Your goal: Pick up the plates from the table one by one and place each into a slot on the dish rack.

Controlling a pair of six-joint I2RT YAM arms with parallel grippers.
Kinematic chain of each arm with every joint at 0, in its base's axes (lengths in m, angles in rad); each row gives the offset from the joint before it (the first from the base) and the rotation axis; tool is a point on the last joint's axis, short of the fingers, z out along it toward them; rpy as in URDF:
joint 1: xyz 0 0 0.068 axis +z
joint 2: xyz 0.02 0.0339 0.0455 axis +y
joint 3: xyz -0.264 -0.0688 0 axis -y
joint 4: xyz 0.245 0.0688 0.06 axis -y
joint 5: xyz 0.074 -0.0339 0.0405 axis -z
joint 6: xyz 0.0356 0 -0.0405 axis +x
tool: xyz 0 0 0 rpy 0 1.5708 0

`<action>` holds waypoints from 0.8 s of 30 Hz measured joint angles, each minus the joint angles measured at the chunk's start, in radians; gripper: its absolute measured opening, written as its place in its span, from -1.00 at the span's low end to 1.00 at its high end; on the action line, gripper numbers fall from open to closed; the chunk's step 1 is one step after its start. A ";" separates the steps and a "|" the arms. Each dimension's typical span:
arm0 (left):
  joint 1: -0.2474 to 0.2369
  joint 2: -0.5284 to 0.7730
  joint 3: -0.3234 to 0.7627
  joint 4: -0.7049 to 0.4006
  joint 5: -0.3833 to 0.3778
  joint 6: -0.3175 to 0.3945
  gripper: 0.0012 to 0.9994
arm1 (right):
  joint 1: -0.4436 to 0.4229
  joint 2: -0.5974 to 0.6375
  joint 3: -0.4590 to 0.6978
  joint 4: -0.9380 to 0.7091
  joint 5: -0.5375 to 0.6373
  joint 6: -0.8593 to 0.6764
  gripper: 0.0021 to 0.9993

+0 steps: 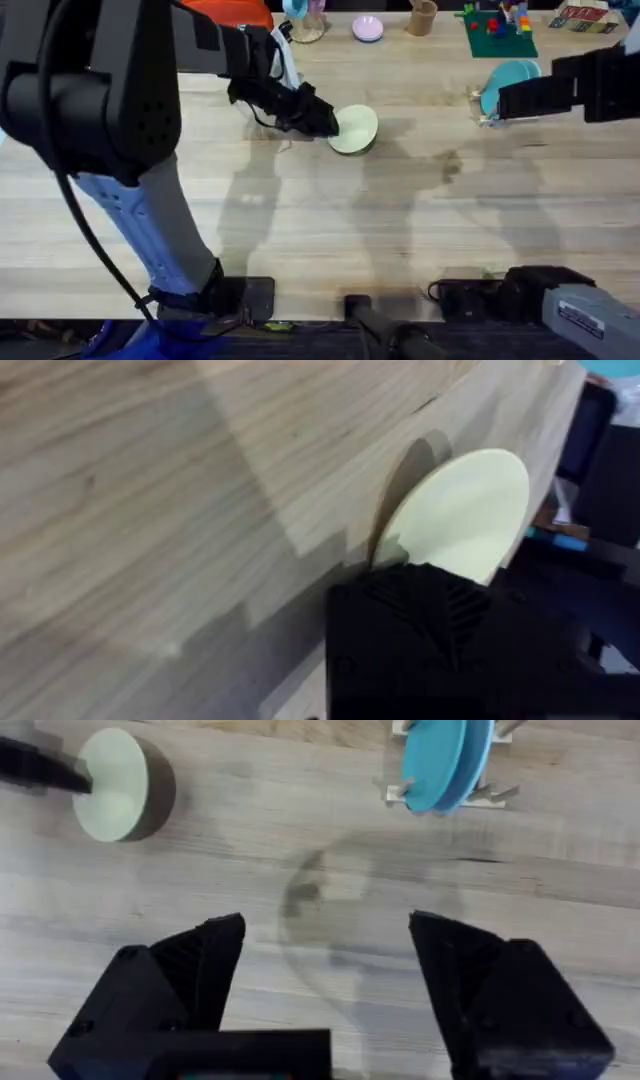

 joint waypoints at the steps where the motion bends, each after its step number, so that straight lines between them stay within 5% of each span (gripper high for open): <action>1: 0.002 0.004 0.000 0.001 0.009 0.000 -0.92 | 0.000 0.000 0.000 0.000 0.000 0.000 0.99; 15: 0.004 0.009 0.000 0.006 0.017 0.000 -0.92 | 0.000 0.002 0.000 0.000 -0.011 0.041 0.99; 24: 0.001 0.009 0.000 0.026 0.018 -0.003 -0.92 | 0.000 0.080 0.002 0.033 -0.191 0.070 0.99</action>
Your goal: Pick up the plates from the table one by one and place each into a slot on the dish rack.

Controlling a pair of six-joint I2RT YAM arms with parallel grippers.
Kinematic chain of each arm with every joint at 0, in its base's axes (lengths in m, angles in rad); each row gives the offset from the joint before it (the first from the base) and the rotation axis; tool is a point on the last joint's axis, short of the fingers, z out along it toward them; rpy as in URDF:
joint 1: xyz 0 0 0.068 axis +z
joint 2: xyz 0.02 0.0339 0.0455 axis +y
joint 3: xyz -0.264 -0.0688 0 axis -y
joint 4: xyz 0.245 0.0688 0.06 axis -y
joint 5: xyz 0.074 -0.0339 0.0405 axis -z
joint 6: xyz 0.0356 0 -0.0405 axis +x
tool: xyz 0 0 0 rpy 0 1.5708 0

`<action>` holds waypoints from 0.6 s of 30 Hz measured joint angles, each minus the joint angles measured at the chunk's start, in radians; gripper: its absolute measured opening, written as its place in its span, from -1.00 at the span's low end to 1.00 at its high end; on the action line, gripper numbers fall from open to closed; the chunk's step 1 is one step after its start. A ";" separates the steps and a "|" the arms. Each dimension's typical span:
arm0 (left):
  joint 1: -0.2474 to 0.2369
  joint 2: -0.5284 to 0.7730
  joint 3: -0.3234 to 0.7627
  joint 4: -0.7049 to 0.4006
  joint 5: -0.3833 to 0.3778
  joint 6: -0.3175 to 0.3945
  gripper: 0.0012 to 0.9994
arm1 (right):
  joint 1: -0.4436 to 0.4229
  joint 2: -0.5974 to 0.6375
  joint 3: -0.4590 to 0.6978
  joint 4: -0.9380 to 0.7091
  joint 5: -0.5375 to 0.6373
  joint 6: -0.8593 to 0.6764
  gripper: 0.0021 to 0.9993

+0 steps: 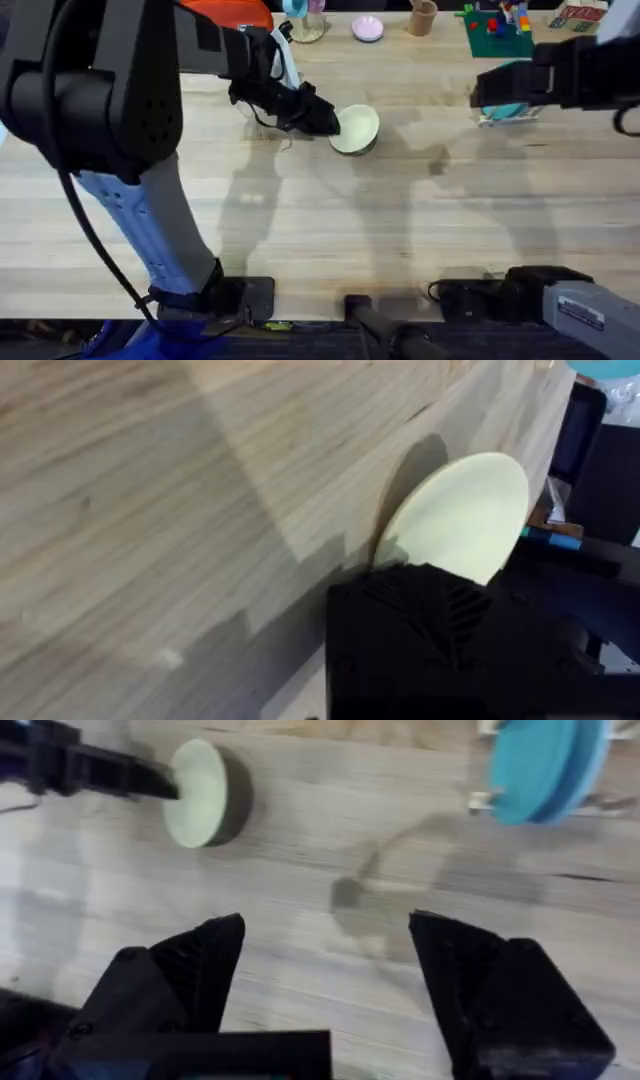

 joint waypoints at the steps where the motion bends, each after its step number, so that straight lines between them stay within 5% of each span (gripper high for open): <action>1: 0.000 0.000 0.000 0.002 0.000 0.000 -0.92 | 0.000 0.012 0.000 0.004 -0.019 0.002 0.99; 18: -0.002 0.000 -0.014 0.036 0.014 -0.003 -0.92 | 0.008 0.191 0.000 0.073 -0.204 0.081 0.99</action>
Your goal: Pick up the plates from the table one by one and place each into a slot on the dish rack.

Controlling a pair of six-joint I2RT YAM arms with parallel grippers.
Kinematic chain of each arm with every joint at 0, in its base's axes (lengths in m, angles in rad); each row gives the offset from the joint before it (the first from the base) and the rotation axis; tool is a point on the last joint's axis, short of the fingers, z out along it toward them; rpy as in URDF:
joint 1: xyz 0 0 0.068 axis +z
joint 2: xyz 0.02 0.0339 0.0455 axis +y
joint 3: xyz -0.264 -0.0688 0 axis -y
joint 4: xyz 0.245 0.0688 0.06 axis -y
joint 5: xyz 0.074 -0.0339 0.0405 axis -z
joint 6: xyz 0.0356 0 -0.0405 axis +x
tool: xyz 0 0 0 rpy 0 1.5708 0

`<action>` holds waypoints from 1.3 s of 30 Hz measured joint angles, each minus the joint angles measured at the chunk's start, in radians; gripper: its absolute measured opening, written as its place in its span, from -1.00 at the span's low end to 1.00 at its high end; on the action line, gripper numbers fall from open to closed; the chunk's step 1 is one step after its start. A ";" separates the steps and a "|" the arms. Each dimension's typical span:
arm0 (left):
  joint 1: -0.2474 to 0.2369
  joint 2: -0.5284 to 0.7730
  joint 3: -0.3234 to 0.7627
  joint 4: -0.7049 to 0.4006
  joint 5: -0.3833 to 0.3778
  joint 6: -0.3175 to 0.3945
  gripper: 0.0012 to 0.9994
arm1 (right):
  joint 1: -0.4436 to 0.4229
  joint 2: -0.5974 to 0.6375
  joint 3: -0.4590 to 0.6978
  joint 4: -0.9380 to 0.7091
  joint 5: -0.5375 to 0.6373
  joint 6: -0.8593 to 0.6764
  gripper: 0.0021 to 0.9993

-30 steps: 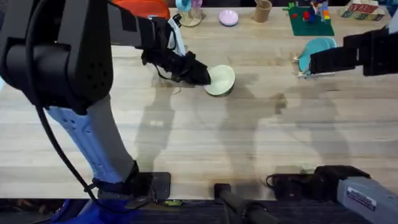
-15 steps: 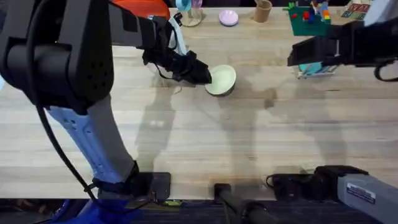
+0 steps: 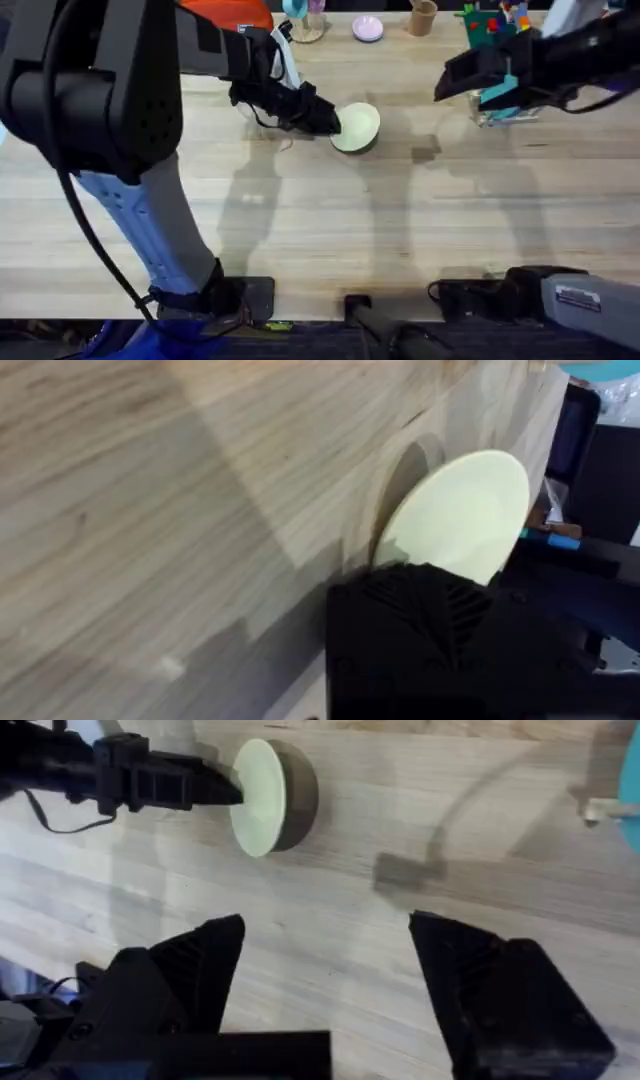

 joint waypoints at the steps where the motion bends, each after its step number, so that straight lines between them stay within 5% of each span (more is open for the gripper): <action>1: 0.000 0.000 0.000 0.000 0.000 0.000 -0.92 | 0.006 0.015 0.000 0.006 -0.002 0.005 0.99; 26: 0.000 0.000 -0.002 0.002 0.001 0.000 -0.92 | 0.234 0.434 0.000 0.315 -0.017 0.098 0.99; 39: 0.001 0.000 -0.002 0.002 0.001 0.000 -0.92 | 0.291 0.541 0.014 0.458 -0.016 0.238 0.99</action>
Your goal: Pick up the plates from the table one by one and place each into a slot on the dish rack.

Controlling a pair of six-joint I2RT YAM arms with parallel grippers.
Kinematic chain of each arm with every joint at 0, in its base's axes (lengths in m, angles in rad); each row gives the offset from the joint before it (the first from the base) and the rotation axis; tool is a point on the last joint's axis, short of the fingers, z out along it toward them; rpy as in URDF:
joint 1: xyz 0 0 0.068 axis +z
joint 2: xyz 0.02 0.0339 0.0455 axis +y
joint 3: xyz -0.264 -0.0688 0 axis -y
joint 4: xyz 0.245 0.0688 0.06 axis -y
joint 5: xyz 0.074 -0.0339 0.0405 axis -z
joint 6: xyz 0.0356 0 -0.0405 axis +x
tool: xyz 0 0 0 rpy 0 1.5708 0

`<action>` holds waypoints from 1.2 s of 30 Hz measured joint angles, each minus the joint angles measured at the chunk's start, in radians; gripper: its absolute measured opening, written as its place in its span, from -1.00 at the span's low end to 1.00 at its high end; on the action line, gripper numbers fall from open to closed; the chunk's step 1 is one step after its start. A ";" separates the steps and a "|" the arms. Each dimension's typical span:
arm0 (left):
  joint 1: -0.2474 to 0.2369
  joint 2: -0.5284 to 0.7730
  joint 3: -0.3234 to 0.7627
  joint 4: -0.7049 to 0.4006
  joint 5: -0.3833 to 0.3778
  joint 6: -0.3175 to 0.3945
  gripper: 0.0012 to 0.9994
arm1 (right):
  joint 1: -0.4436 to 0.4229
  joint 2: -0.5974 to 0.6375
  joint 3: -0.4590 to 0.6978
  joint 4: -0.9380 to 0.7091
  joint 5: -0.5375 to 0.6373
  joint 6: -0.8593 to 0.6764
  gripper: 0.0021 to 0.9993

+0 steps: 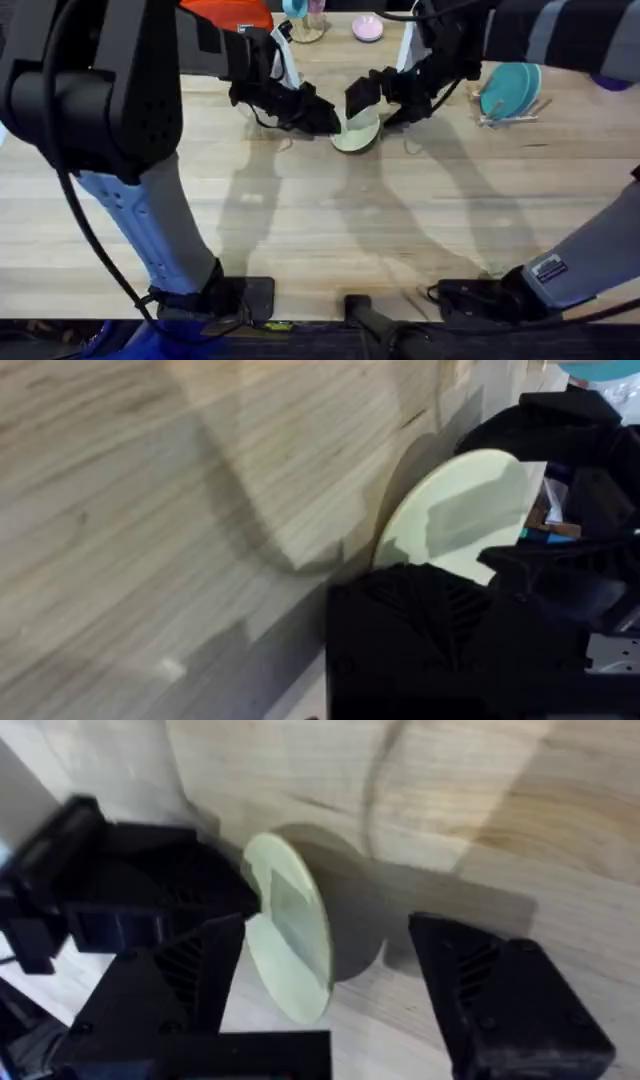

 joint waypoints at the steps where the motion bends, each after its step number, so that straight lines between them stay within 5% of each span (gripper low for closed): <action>1: 0.000 0.000 0.000 0.000 0.000 0.000 -0.92 | 0.001 0.000 0.001 0.003 0.000 0.011 0.99; 7: 0.000 0.000 0.000 0.000 0.000 0.000 -0.92 | 0.008 0.002 0.003 0.011 0.000 0.046 0.90; 19: 0.005 0.000 0.000 0.000 0.007 0.000 -0.92 | 0.008 0.016 0.011 0.013 -0.068 0.070 -0.89; 36: 0.009 0.000 0.000 0.003 0.019 0.008 -0.92 | 0.009 0.010 0.018 0.015 -0.095 0.052 -0.95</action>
